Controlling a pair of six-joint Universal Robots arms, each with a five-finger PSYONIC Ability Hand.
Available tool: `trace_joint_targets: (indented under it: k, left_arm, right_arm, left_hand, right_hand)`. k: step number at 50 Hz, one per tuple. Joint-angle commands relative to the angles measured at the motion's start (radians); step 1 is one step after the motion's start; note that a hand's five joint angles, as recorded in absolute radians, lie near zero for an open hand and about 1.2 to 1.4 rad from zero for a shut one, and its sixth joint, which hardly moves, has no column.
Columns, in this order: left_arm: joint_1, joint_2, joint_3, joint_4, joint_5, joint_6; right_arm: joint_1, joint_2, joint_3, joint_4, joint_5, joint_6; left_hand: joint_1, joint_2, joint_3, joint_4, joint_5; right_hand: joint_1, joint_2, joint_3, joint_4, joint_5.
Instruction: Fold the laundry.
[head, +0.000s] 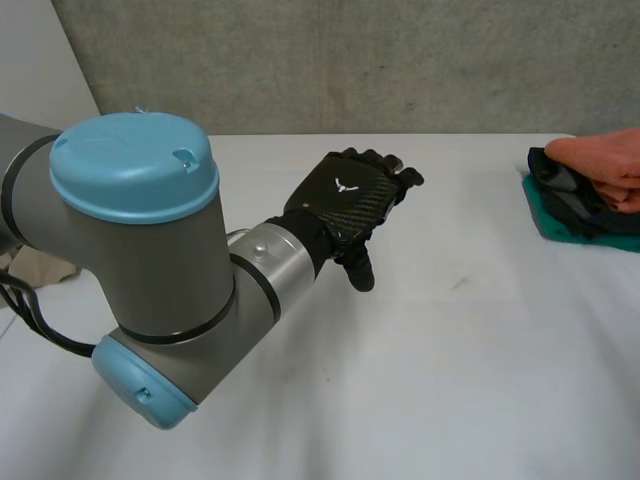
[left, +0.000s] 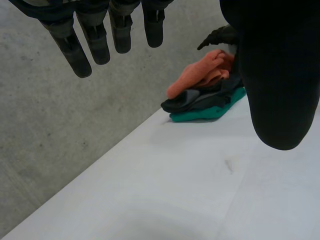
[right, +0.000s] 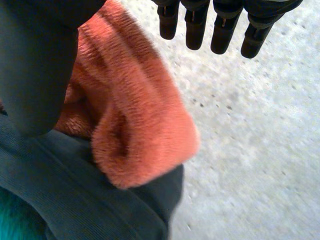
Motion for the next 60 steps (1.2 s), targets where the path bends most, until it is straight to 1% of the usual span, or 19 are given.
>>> trace_joint_targets:
  k: [1, 6, 7, 10, 13, 17, 19, 23, 24, 28, 29, 32, 33, 39, 41, 45, 55, 58, 60]
  left_arm:
    - [-0.024, 0.016, 0.003, 0.003, 0.001, -0.003]
    - [-0.027, 0.049, -0.003, 0.031, -0.001, -0.011]
    - [-0.028, 0.055, -0.004, 0.035, -0.002, -0.012]
    - [-0.036, 0.085, -0.010, 0.043, -0.001, -0.014]
    - [-0.042, 0.124, -0.015, 0.063, -0.002, -0.018]
    - [-0.036, 0.175, -0.018, 0.114, -0.010, -0.020]
    - [-0.024, 0.201, -0.018, 0.138, -0.015, -0.018]
    - [0.041, 0.224, -0.018, 0.152, -0.067, -0.012]
    - [0.064, 0.226, -0.018, 0.151, -0.084, -0.009]
    - [0.208, 0.226, -0.018, 0.144, -0.156, 0.006]
    - [0.279, 0.220, -0.023, 0.138, -0.171, 0.023]
    - [0.386, 0.203, -0.039, 0.132, -0.173, 0.058]
    - [0.450, 0.172, -0.056, 0.135, -0.168, 0.086]
    - [0.643, -0.016, -0.040, 0.203, -0.099, 0.224]
    - [0.709, -0.116, -0.015, 0.248, -0.032, 0.299]
    - [0.775, -0.286, 0.071, 0.328, 0.069, 0.400]
    - [0.802, -0.598, 0.339, 0.373, 0.093, 0.471]
    - [0.800, -0.670, 0.425, 0.371, 0.093, 0.474]
    - [0.800, -0.696, 0.471, 0.371, 0.091, 0.469]
  right_arm:
    - [-0.100, -0.137, 0.041, 0.264, 0.096, -0.233]
    - [-0.205, -0.197, 0.043, 0.347, 0.294, -0.402]
    - [-0.230, -0.219, 0.035, 0.356, 0.380, -0.444]
    - [-0.253, -0.259, 0.025, 0.341, 0.515, -0.485]
    - [-0.250, -0.273, 0.015, 0.295, 0.552, -0.479]
    - [-0.219, -0.357, 0.050, 0.219, 0.537, -0.404]
    - [-0.174, -0.459, 0.106, 0.190, 0.509, -0.313]
    - [-0.057, -0.607, 0.237, 0.146, 0.387, -0.152]
    - [-0.005, -0.673, 0.300, 0.123, 0.315, -0.114]
    - [0.121, -0.799, 0.484, 0.072, 0.145, -0.067]
    - [0.145, -0.816, 0.517, 0.066, 0.120, -0.069]
    - [0.266, -0.852, 0.628, 0.072, 0.049, -0.093]
    - [0.302, -0.853, 0.656, 0.075, 0.040, -0.109]
    - [0.471, -0.833, 0.788, 0.156, 0.046, -0.300]
    - [0.506, -0.798, 0.821, 0.195, 0.066, -0.382]
    - [0.522, -0.746, 0.845, 0.222, 0.124, -0.466]
    - [0.511, -0.723, 0.894, 0.222, 0.147, -0.482]
    - [0.511, -0.721, 0.900, 0.222, 0.149, -0.482]
    - [0.509, -0.721, 0.908, 0.222, 0.152, -0.483]
  left_hand:
    - [0.009, -0.007, -0.010, -0.002, -0.023]
    - [0.006, -0.010, -0.013, -0.005, -0.026]
    - [0.006, -0.010, -0.013, -0.005, -0.026]
    - [0.003, -0.013, -0.016, -0.008, -0.029]
    - [-0.006, -0.022, -0.025, -0.017, -0.038]
    - [-0.015, -0.031, -0.033, -0.026, -0.047]
    - [-0.015, -0.031, -0.033, -0.026, -0.047]
    - [-0.015, -0.031, -0.033, -0.026, -0.047]
    - [-0.015, -0.031, -0.033, -0.026, -0.047]
    - [-0.016, -0.031, -0.034, -0.026, -0.048]
    - [-0.016, -0.031, -0.034, -0.026, -0.048]
    - [-0.016, -0.031, -0.034, -0.026, -0.048]
    - [-0.016, -0.031, -0.034, -0.026, -0.048]
    - [-0.016, -0.031, -0.034, -0.026, -0.048]
    - [-0.016, -0.031, -0.034, -0.026, -0.048]
    - [-0.012, -0.028, -0.030, -0.023, -0.044]
    - [0.079, 0.063, 0.060, 0.068, 0.047]
    - [0.246, 0.230, 0.227, 0.235, 0.214]
    - [0.647, 0.631, 0.628, 0.636, 0.615]
  right_hand:
    - [-0.059, -0.045, -0.042, -0.034, -0.051]
    - [-0.059, -0.045, -0.042, -0.034, -0.051]
    - [-0.059, -0.045, -0.042, -0.034, -0.051]
    - [-0.059, -0.045, -0.042, -0.034, -0.051]
    - [-0.059, -0.045, -0.042, -0.034, -0.051]
    - [-0.059, -0.045, -0.042, -0.034, -0.051]
    - [-0.059, -0.045, -0.042, -0.034, -0.051]
    - [-0.059, -0.045, -0.042, -0.034, -0.051]
    - [-0.059, -0.045, -0.042, -0.034, -0.051]
    - [-0.059, -0.045, -0.042, -0.034, -0.051]
    - [-0.059, -0.045, -0.042, -0.034, -0.051]
    - [-0.059, -0.045, -0.042, -0.034, -0.051]
    - [-0.059, -0.045, -0.042, -0.034, -0.051]
    - [-0.059, -0.045, -0.042, -0.034, -0.051]
    - [-0.059, -0.045, -0.042, -0.034, -0.051]
    - [-0.059, -0.045, -0.042, -0.034, -0.051]
    - [-0.059, -0.045, -0.042, -0.034, -0.051]
    - [-0.059, -0.045, -0.042, -0.034, -0.051]
    - [-0.059, -0.045, -0.042, -0.034, -0.051]
